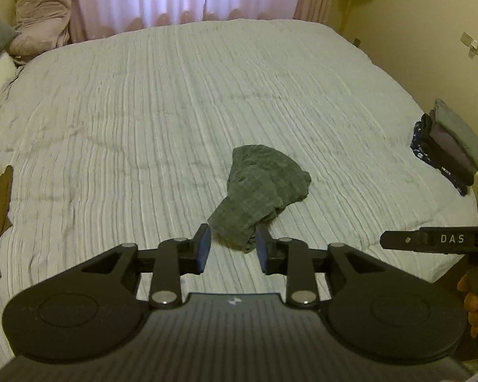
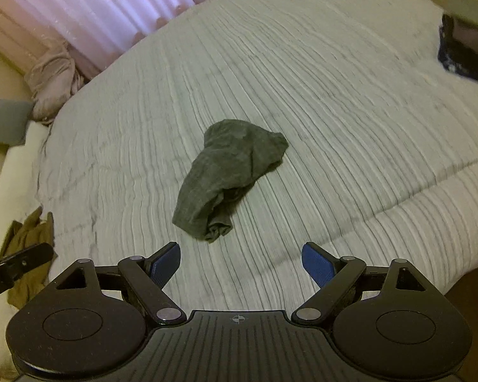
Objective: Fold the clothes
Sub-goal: 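Close both tools on the edge of the crumpled shorts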
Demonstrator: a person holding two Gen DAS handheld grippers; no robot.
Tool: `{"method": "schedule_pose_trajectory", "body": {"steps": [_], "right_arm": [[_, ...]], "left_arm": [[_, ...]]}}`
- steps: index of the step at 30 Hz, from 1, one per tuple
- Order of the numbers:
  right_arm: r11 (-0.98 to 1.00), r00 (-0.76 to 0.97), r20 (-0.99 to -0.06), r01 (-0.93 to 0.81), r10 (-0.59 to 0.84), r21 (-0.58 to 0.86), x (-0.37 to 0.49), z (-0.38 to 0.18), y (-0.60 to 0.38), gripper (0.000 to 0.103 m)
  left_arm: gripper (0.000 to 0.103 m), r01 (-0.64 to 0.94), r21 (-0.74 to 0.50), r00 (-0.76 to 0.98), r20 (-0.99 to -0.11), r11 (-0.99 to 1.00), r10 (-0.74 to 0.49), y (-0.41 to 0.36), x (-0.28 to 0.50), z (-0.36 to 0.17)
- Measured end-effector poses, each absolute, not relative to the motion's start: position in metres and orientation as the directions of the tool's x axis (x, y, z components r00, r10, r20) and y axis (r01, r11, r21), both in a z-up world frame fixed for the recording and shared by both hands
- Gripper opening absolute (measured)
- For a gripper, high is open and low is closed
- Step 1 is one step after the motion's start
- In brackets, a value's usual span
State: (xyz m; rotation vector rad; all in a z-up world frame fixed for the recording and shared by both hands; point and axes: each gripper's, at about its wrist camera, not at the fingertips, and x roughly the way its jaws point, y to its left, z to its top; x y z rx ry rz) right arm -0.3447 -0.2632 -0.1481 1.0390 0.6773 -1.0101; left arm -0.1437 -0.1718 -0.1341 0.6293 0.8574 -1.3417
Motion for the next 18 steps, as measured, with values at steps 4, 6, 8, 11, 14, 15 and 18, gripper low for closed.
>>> {"method": "schedule_pose_trajectory", "body": {"steps": [4,6,8,11,14,15,18], "right_arm": [[0.157,0.384,-0.857,0.923,-0.343,0.351,-0.329,-0.157,-0.243,0.087],[0.157,0.371,-0.871,0.928,-0.321,0.337,-0.325,-0.163,-0.232,0.087],[0.155,0.357,-0.885,0.933,-0.299,0.324,-0.323,-0.170,-0.219,0.087],[0.155,0.345,-0.897,0.937,-0.275,0.313,-0.322,-0.175,-0.205,0.087],[0.174,0.349,-0.895,0.934,-0.277,0.310,-0.320,-0.174,-0.200,0.087],[0.180,0.351,-0.894,0.934,-0.280,0.310,-0.321,-0.173,-0.200,0.087],[0.192,0.358,-0.889,0.930,-0.286,0.312,-0.325,-0.172,-0.205,0.087]], "left_arm": [[0.026,0.985,-0.084,0.012,-0.840,0.152,-0.543,-0.163,-0.137,-0.142],[0.026,0.985,-0.086,0.007,-0.845,0.151,-0.534,-0.158,-0.136,-0.148],[0.026,0.985,-0.086,0.004,-0.853,0.150,-0.522,-0.153,-0.136,-0.154],[0.026,0.985,-0.086,0.000,-0.861,0.146,-0.509,-0.147,-0.137,-0.159],[0.026,0.987,-0.079,0.004,-0.861,0.141,-0.509,-0.145,-0.140,-0.158],[0.026,0.987,-0.078,0.006,-0.860,0.142,-0.510,-0.145,-0.142,-0.157],[0.026,0.986,-0.072,0.015,-0.858,0.149,-0.514,-0.148,-0.148,-0.155]]}}
